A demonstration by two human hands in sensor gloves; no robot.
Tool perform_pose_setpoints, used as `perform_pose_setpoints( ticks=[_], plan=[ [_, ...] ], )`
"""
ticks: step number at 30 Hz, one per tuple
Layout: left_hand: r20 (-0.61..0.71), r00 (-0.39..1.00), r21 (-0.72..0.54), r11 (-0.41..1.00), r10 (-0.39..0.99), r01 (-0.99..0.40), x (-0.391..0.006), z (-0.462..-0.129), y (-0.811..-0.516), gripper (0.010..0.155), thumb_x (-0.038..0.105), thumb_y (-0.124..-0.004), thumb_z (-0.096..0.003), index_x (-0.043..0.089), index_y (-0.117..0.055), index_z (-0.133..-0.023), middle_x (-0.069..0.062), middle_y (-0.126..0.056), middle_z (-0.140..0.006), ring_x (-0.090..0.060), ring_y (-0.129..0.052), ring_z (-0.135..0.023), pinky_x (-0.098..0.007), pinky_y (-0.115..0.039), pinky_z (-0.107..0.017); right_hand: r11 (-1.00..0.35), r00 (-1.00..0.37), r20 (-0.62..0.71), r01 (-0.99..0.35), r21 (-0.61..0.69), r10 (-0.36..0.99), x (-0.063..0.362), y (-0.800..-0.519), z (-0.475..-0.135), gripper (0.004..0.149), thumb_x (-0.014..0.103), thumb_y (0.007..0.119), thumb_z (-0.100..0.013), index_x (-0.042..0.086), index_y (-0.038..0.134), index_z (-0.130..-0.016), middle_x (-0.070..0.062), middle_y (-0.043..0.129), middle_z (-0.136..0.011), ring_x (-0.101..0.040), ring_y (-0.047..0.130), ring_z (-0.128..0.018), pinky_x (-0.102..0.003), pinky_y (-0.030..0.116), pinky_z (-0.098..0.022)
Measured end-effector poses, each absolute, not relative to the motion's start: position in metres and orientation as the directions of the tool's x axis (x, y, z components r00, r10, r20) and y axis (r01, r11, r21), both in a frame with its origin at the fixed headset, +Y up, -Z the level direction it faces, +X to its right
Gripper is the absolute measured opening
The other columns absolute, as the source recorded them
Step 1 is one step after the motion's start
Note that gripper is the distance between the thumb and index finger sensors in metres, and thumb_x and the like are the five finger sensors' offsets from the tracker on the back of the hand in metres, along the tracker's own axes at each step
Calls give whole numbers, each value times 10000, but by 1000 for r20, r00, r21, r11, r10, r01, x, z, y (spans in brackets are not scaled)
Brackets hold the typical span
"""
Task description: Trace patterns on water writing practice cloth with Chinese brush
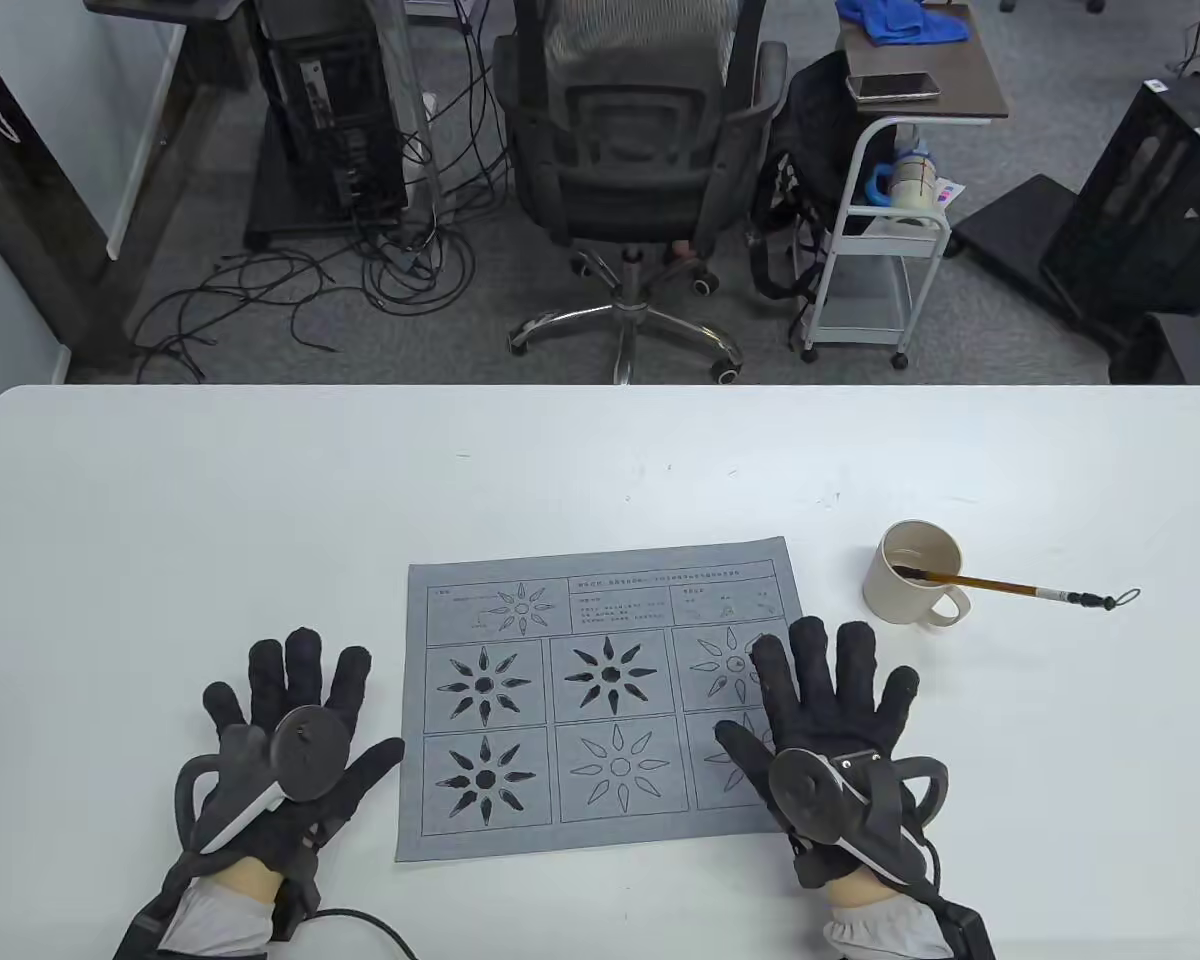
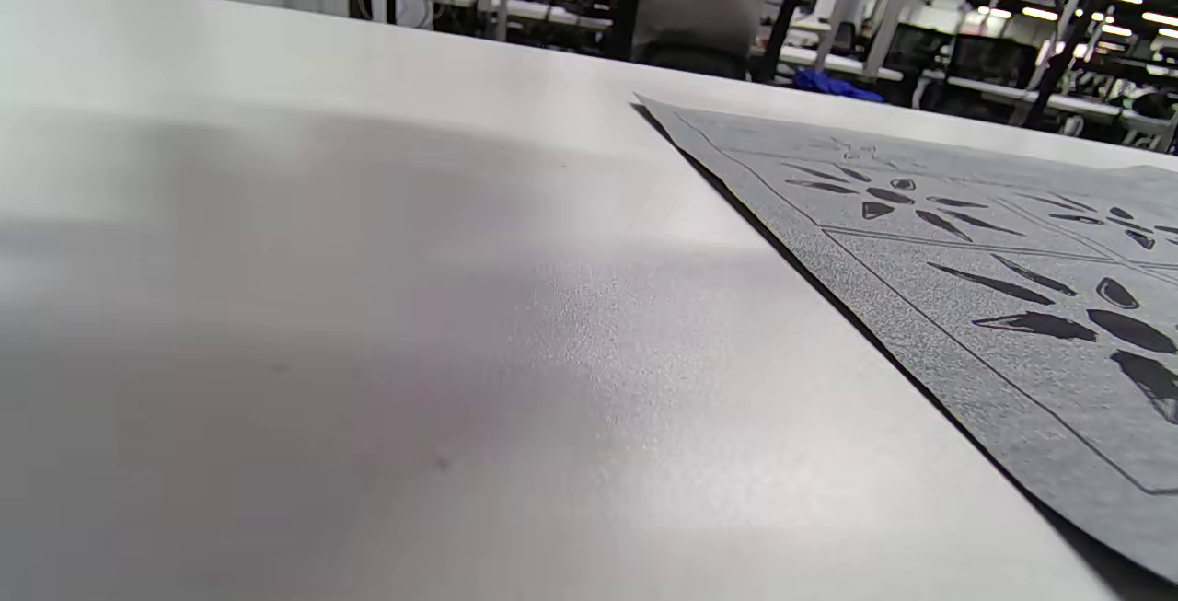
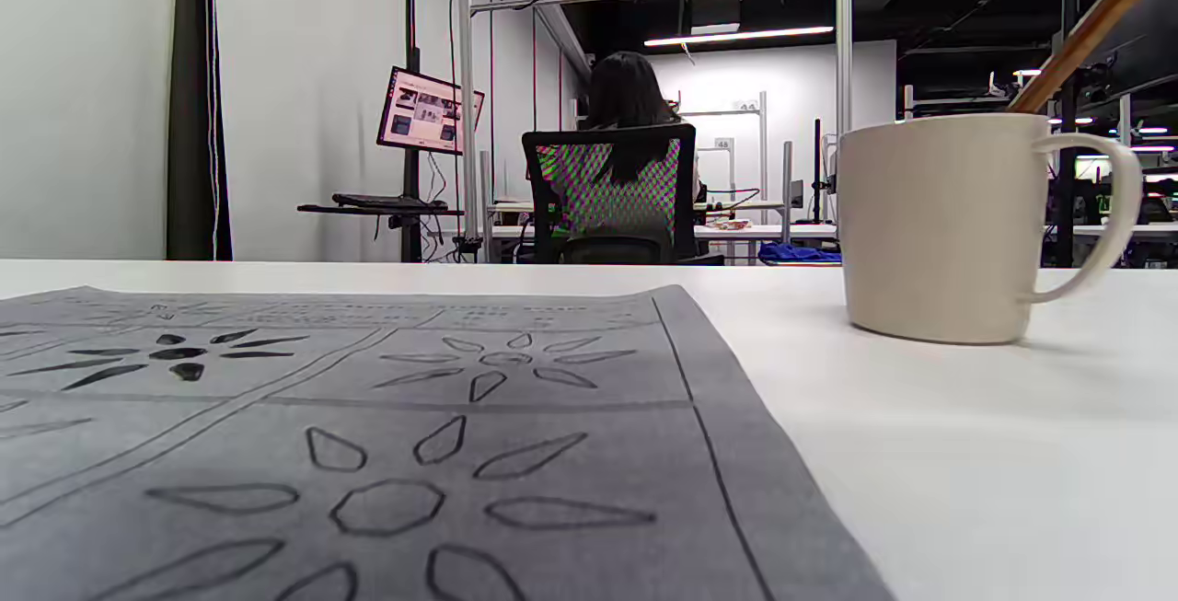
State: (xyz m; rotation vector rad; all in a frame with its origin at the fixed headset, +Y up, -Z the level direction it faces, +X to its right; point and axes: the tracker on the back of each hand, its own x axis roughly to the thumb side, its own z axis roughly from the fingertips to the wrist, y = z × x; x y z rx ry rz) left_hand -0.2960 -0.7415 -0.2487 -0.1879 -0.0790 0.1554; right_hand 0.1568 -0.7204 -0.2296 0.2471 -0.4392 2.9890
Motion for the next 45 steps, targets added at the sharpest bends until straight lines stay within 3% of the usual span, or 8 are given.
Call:
perform_pose_setpoints(
  ticks=[19, 31, 35, 40, 45],
  plan=[
    [62, 982, -214, 963, 177, -161, -293, -250, -744, 846, 719, -482, -459, 461, 140, -970, 5, 277, -1031, -317, 268, -916, -732, 45, -647, -937, -972, 81, -236, -259, 222, 177, -725, -237, 750, 599, 676, -521, 155, 476, -1092, -200, 457, -1187, -533, 262, -1066, -793, 228, -658],
    [103, 972, -245, 953, 210, -180, -286, -248, -744, 842, 717, -481, -462, 458, 134, -975, 2, 267, -1037, -320, 256, -923, -733, 34, -651, -866, -886, -124, -393, -311, 447, 221, -729, -234, 779, 563, 734, -519, 77, 467, -1066, -230, 594, -1107, -519, 579, -975, -694, 508, -670],
    [104, 970, -243, 951, 219, -189, -287, -247, -743, 841, 717, -481, -464, 458, 133, -977, -1, 266, -1038, -322, 252, -926, -733, 31, -652, -799, -808, -181, -472, -372, 561, 235, -727, -234, 792, 551, 753, -516, 62, 451, -1061, -231, 634, -1075, -502, 661, -919, -644, 589, -642],
    [109, 965, -250, 946, 238, -205, -287, -248, -743, 840, 714, -483, -466, 456, 131, -979, -1, 264, -1039, -324, 249, -927, -733, 27, -654, -771, -743, -282, -465, -435, 607, 251, -723, -240, 816, 537, 772, -511, 32, 428, -1052, -249, 643, -1046, -434, 761, -837, -579, 667, -591],
    [114, 964, -254, 945, 241, -206, -286, -248, -744, 840, 713, -484, -466, 455, 129, -980, -2, 260, -1040, -325, 246, -929, -734, 24, -655, -613, -471, -392, -616, -494, 790, 278, -724, -262, 838, 496, 786, -508, 36, 346, -1053, -226, 605, -1049, -381, 758, -823, -548, 667, -597]
  ],
)
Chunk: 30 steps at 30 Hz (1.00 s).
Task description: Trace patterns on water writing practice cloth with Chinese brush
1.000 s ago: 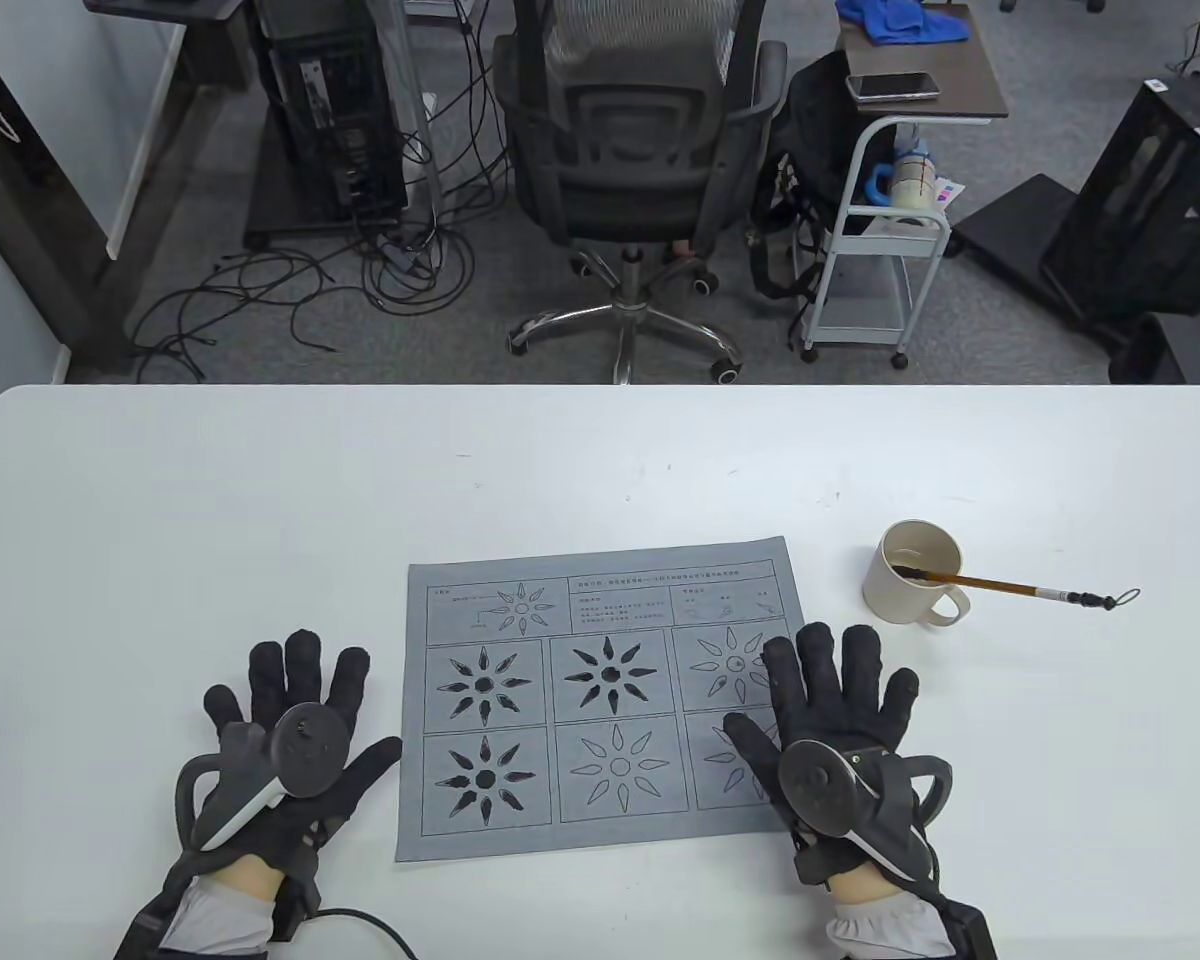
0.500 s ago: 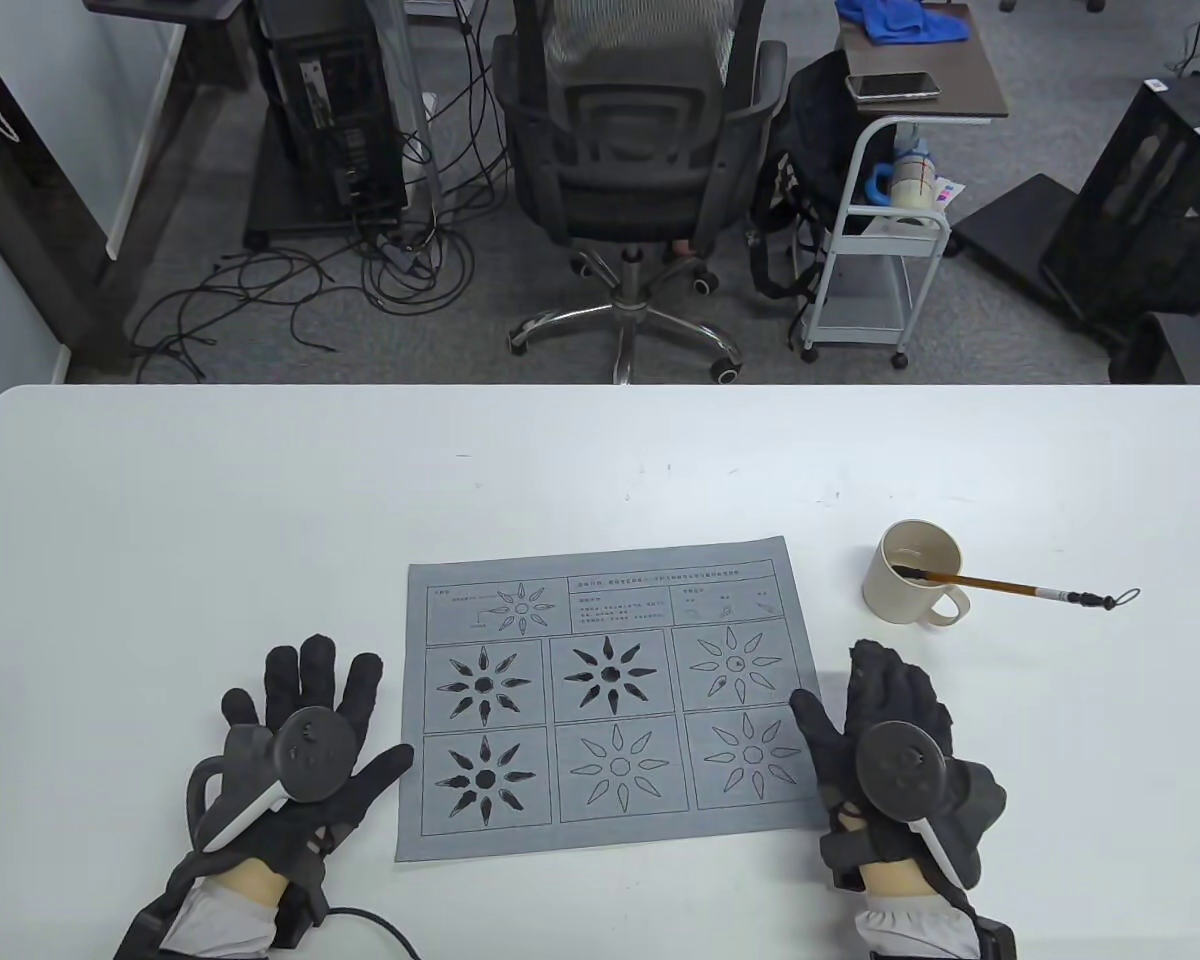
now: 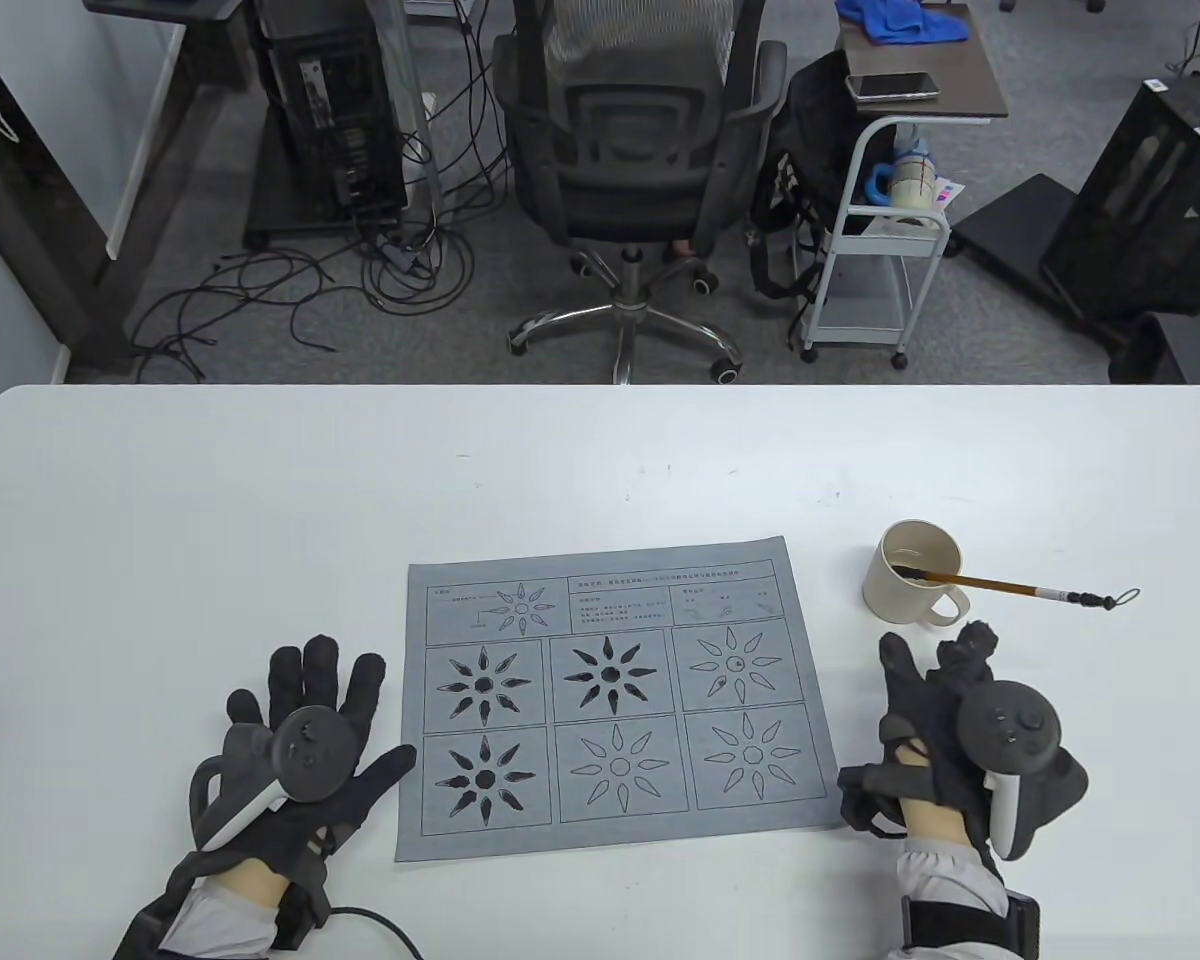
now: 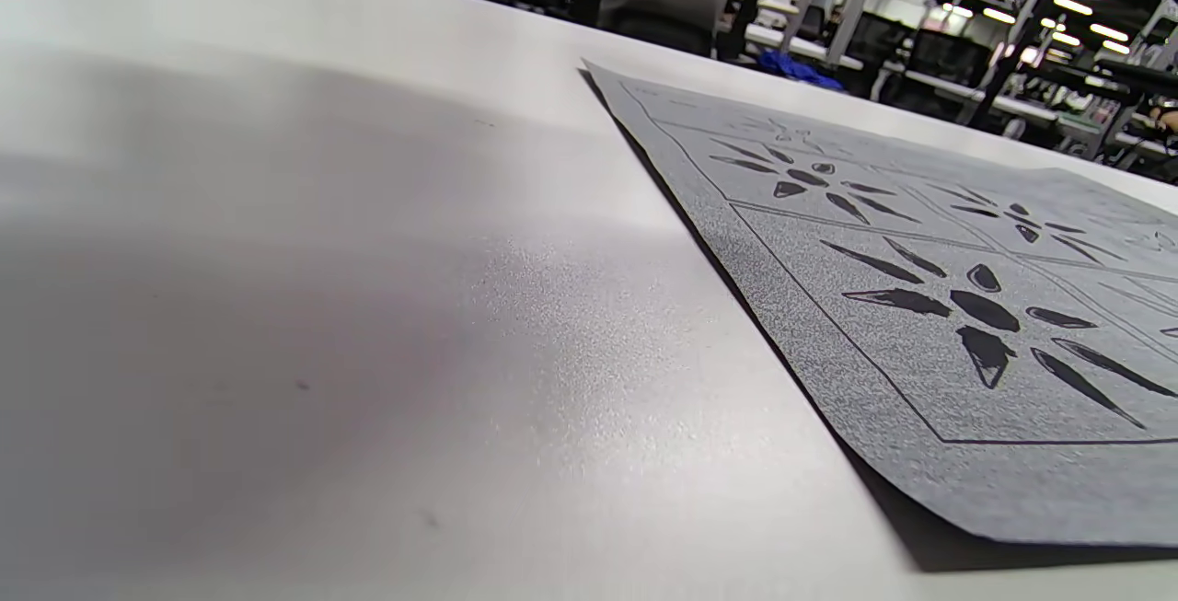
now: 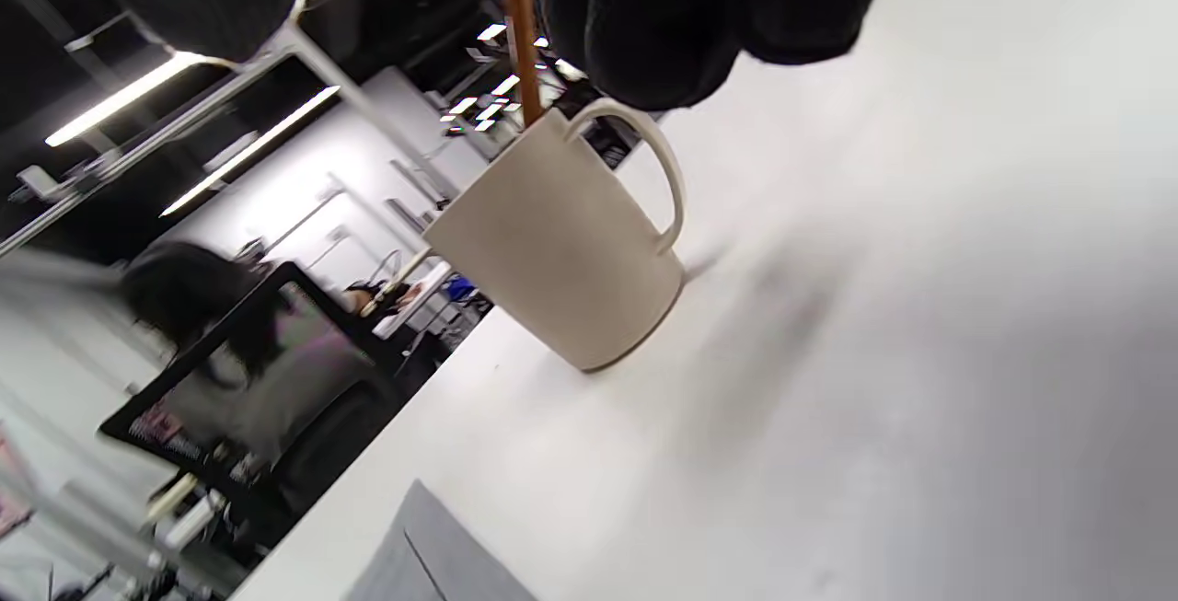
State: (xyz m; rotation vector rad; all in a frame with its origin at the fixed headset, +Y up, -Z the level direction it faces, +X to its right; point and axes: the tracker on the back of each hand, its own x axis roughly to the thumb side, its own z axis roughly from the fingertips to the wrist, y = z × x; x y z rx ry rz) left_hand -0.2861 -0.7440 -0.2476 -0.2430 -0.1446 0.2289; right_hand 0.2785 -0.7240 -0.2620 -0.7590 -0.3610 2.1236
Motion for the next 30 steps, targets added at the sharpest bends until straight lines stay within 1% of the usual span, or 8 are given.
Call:
perform_pose_setpoints(
  ticks=[3, 5, 7, 9, 14, 18, 25, 30],
  plan=[
    [114, 963, -255, 944, 244, -209, -287, -247, -744, 839, 713, -484, -466, 457, 129, -979, -1, 261, -1040, -323, 245, -930, -734, 25, -655, -401, -185, -400, -720, -567, 898, 295, -735, -280, 859, 457, 795, -510, 94, 244, -1059, -178, 532, -1076, -353, 702, -860, -525, 636, -637],
    [108, 963, -252, 944, 246, -212, -288, -247, -744, 838, 713, -484, -467, 457, 129, -979, 0, 261, -1041, -323, 246, -930, -733, 25, -656, -291, -51, -377, -734, -614, 925, 304, -740, -290, 859, 448, 806, -508, 157, 223, -1067, -125, 547, -1071, -311, 703, -848, -494, 636, -642],
    [103, 963, -250, 944, 247, -216, -289, -248, -744, 838, 713, -485, -466, 459, 127, -979, -1, 259, -1042, -322, 245, -931, -734, 24, -656, -249, 8, -371, -729, -638, 928, 310, -742, -299, 834, 454, 815, -505, 224, 254, -1079, -79, 608, -1032, -273, 725, -808, -472, 649, -626],
    [97, 964, -251, 943, 247, -217, -290, -248, -744, 839, 712, -486, -466, 458, 127, -979, -2, 259, -1042, -324, 245, -931, -735, 24, -655, -260, 22, -399, -727, -636, 917, 313, -742, -306, 775, 475, 819, -506, 296, 336, -1084, -52, 660, -964, -249, 730, -764, -459, 653, -607],
    [88, 964, -249, 943, 250, -221, -291, -248, -743, 837, 711, -486, -466, 458, 126, -979, 0, 256, -1043, -323, 243, -932, -734, 24, -656, -342, -46, -454, -727, -596, 890, 311, -735, -323, 560, 494, 805, -514, 346, 570, -1000, -16, 718, -840, -220, 746, -677, -441, 665, -567],
    [86, 964, -249, 943, 251, -223, -292, -248, -743, 837, 710, -486, -467, 458, 127, -979, -2, 256, -1044, -324, 242, -933, -735, 24, -656, -438, -149, -484, -698, -566, 862, 305, -720, -331, 405, 486, 708, -552, 316, 704, -920, -11, 798, -748, -206, 794, -599, -427, 697, -520],
    [90, 965, -255, 942, 247, -217, -291, -249, -744, 836, 710, -485, -467, 457, 126, -979, -3, 254, -1045, -323, 241, -933, -735, 23, -656, -584, -398, -430, -604, -542, 811, 293, -673, -341, 389, 478, 714, -554, 270, 781, -876, -29, 884, -651, -219, 848, -524, -436, 729, -475],
    [86, 965, -253, 942, 247, -219, -291, -249, -743, 837, 710, -486, -466, 458, 126, -978, -3, 254, -1045, -324, 241, -933, -735, 24, -655, -600, -467, -378, -594, -536, 800, 290, -663, -350, 402, 457, 742, -543, 258, 794, -889, -70, 925, -705, -261, 873, -589, -474, 725, -514]
  ],
)
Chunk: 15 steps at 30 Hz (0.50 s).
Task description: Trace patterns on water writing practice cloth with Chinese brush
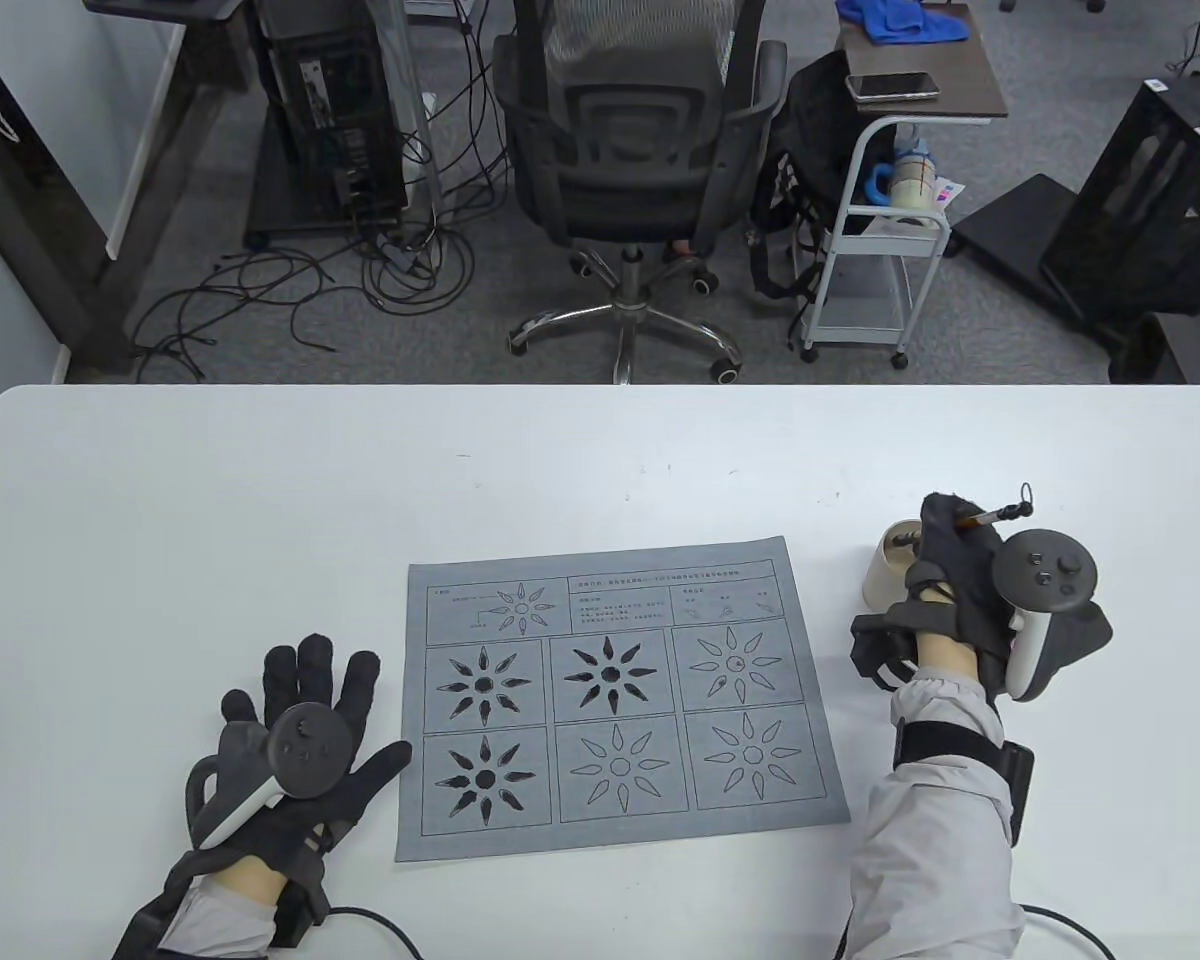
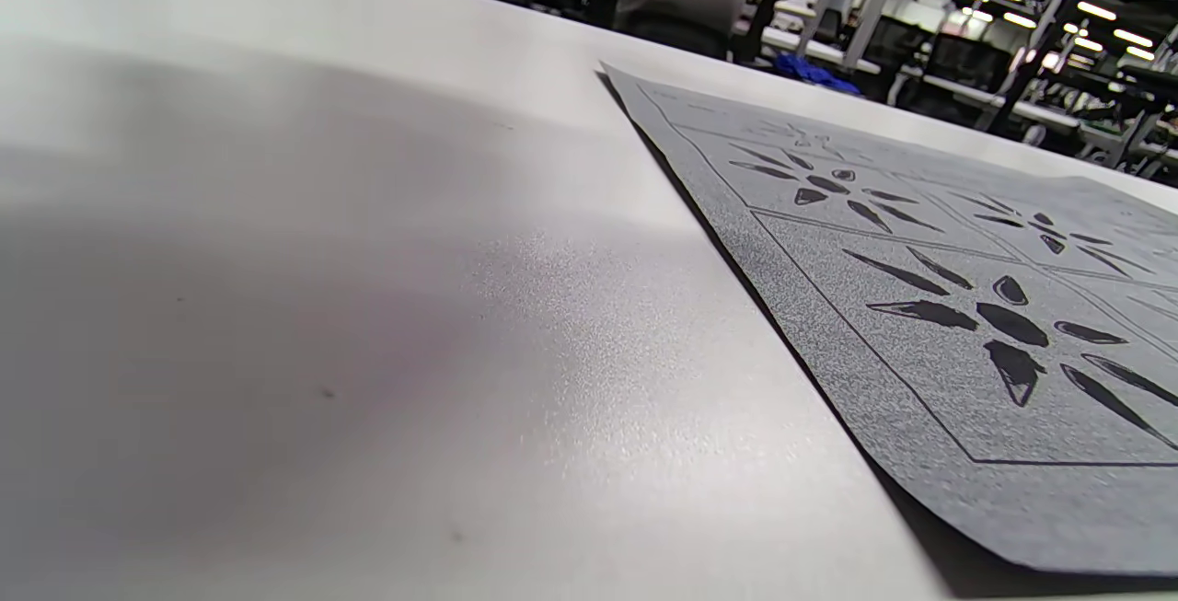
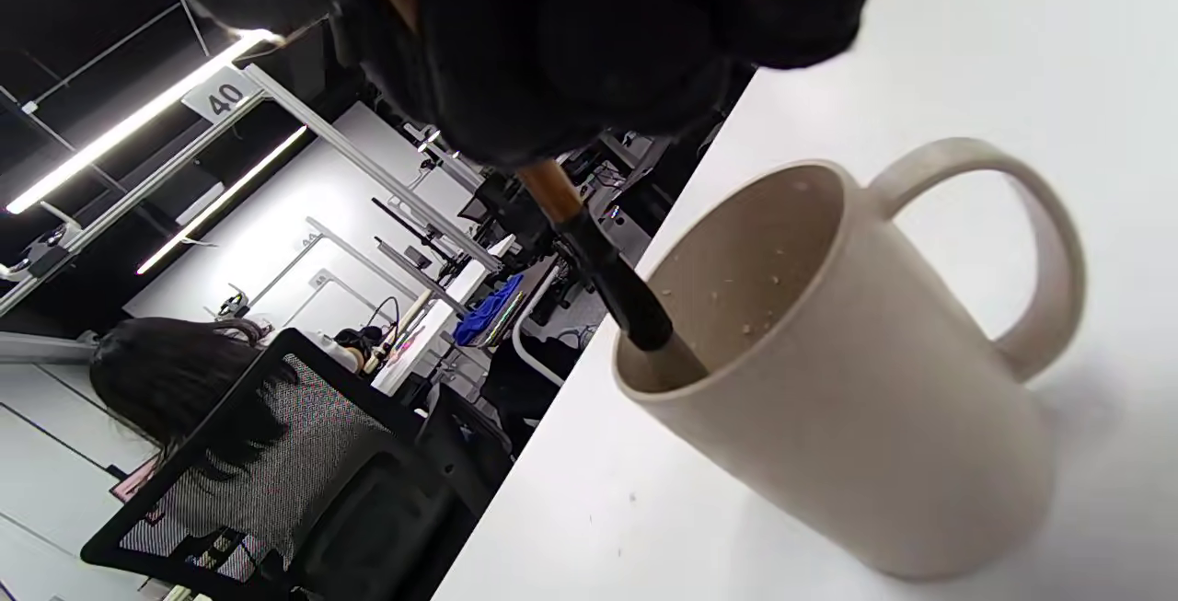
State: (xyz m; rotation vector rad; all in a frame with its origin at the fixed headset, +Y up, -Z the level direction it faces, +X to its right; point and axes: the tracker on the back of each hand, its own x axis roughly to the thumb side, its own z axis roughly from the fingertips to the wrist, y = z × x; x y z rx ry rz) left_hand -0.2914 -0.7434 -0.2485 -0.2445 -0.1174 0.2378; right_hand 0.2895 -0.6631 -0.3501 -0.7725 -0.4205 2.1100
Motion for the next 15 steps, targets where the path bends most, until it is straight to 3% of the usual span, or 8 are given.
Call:
perform_pose_setpoints(
  ticks=[6, 15],
  plan=[
    [78, 966, -255, 941, 249, -222, -291, -249, -744, 837, 709, -486, -467, 457, 126, -979, -3, 253, -1045, -325, 239, -934, -735, 23, -655, -653, -490, -431, -542, -529, 757, 300, -665, -347, 426, 449, 752, -543, 256, 771, -922, -82, 932, -801, -279, 878, -682, -498, 709, -553],
    [84, 965, -263, 940, 248, -219, -291, -249, -744, 837, 710, -484, -467, 457, 128, -978, -4, 253, -1046, -325, 238, -934, -736, 21, -655, -699, -542, -449, -469, -540, 710, 315, -654, -328, 436, 441, 758, -540, 226, 773, -919, -89, 942, -780, -289, 883, -663, -504, 710, -546]
  ],
)
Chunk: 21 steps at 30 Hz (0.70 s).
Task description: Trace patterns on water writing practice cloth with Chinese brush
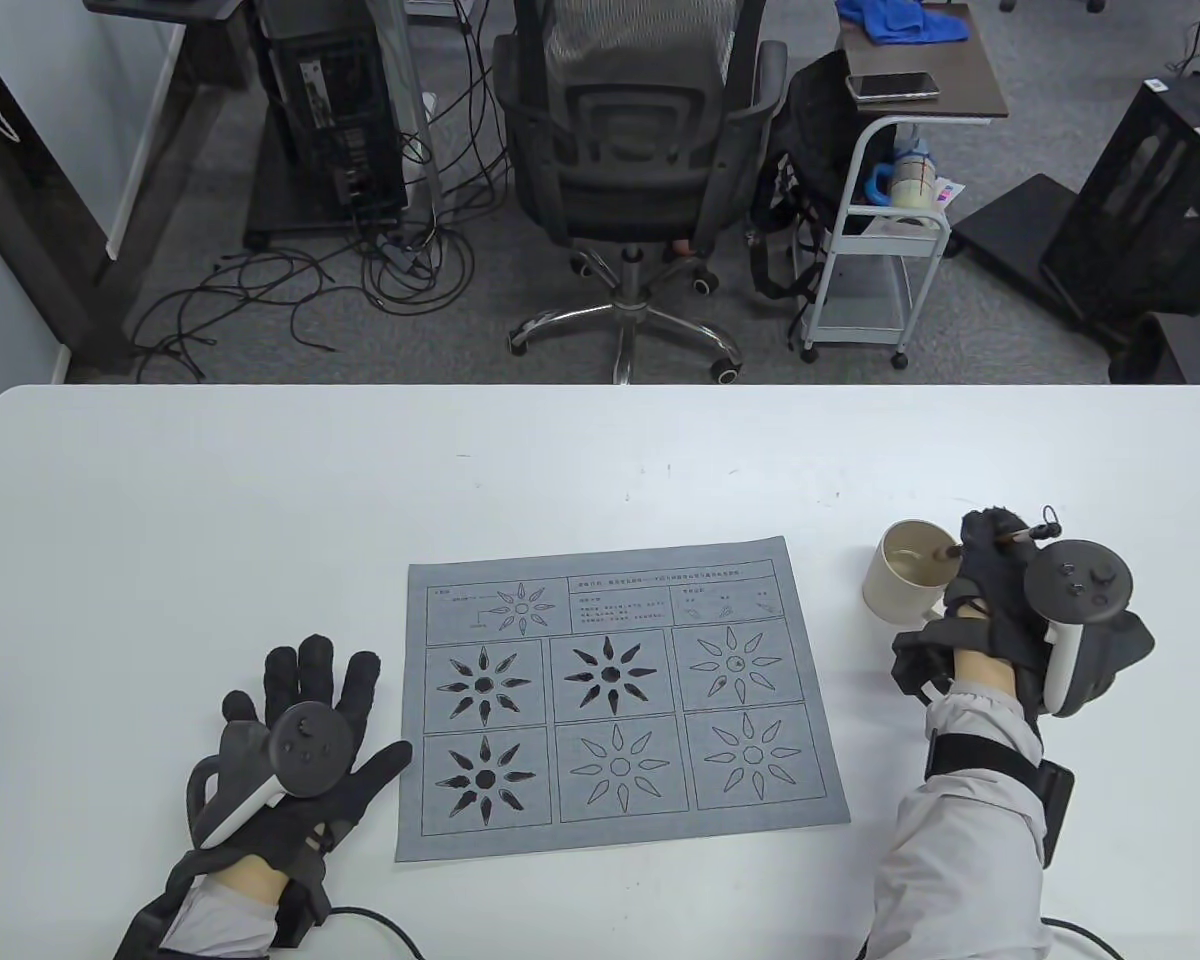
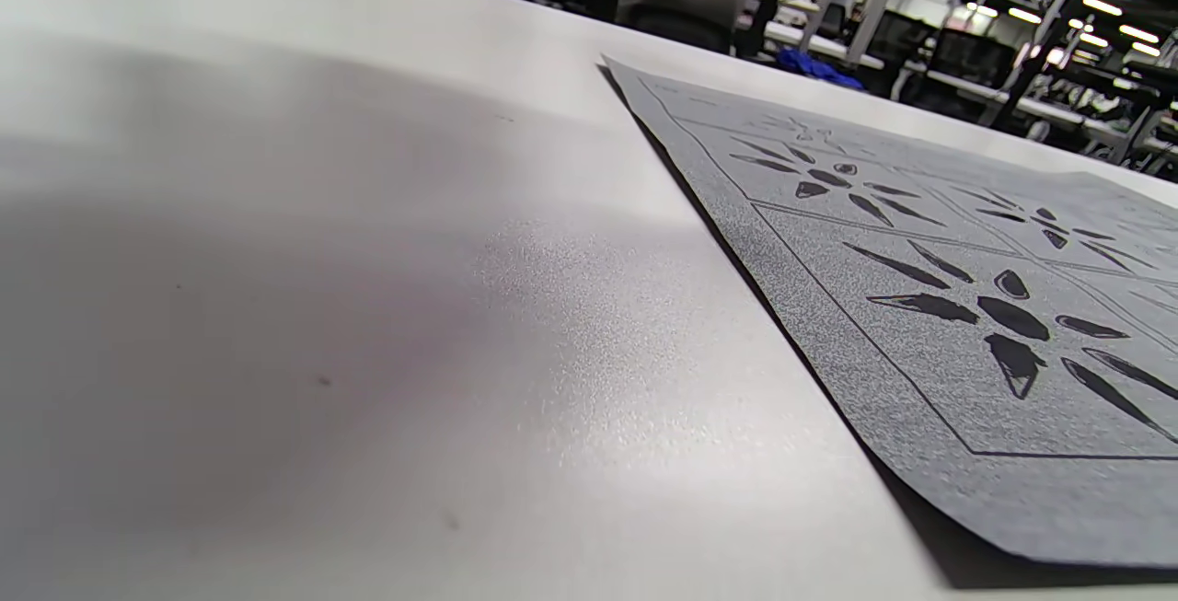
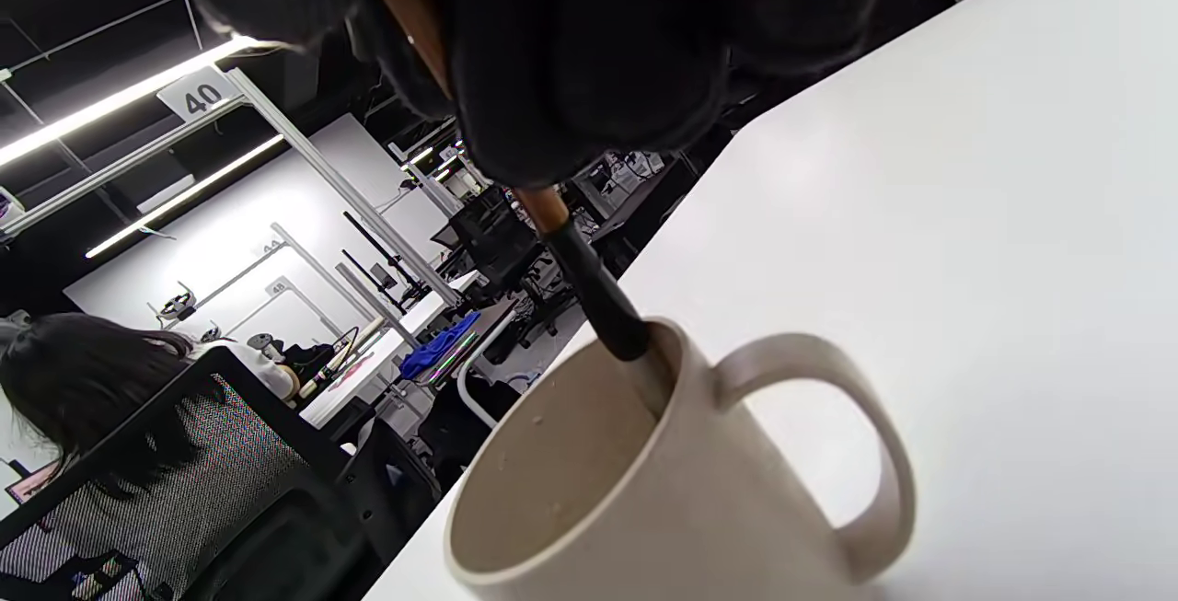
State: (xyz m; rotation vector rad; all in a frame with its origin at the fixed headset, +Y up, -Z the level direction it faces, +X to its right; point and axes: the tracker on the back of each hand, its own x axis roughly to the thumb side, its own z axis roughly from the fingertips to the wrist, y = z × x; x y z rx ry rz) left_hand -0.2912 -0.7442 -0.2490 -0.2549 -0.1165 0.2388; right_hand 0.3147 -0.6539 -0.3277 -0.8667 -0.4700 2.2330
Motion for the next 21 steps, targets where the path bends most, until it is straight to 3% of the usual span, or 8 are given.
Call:
perform_pose_setpoints(
  ticks=[16, 21],
  plan=[
    [88, 963, -266, 938, 254, -223, -291, -249, -745, 836, 709, -485, -467, 456, 125, -979, -6, 251, -1046, -326, 236, -935, -736, 19, -655, -800, -744, -403, -285, -528, 532, 299, -613, -324, 417, 432, 775, -527, 189, 826, -862, -102, 991, -705, -286, 929, -594, -502, 741, -509],
    [88, 963, -273, 936, 255, -223, -291, -249, -745, 834, 709, -485, -468, 456, 123, -980, -5, 248, -1047, -325, 234, -936, -736, 19, -655, -771, -754, -338, -333, -543, 563, 293, -608, -328, 412, 430, 777, -525, 186, 831, -852, -102, 991, -694, -285, 926, -588, -502, 740, -511]
  ],
)
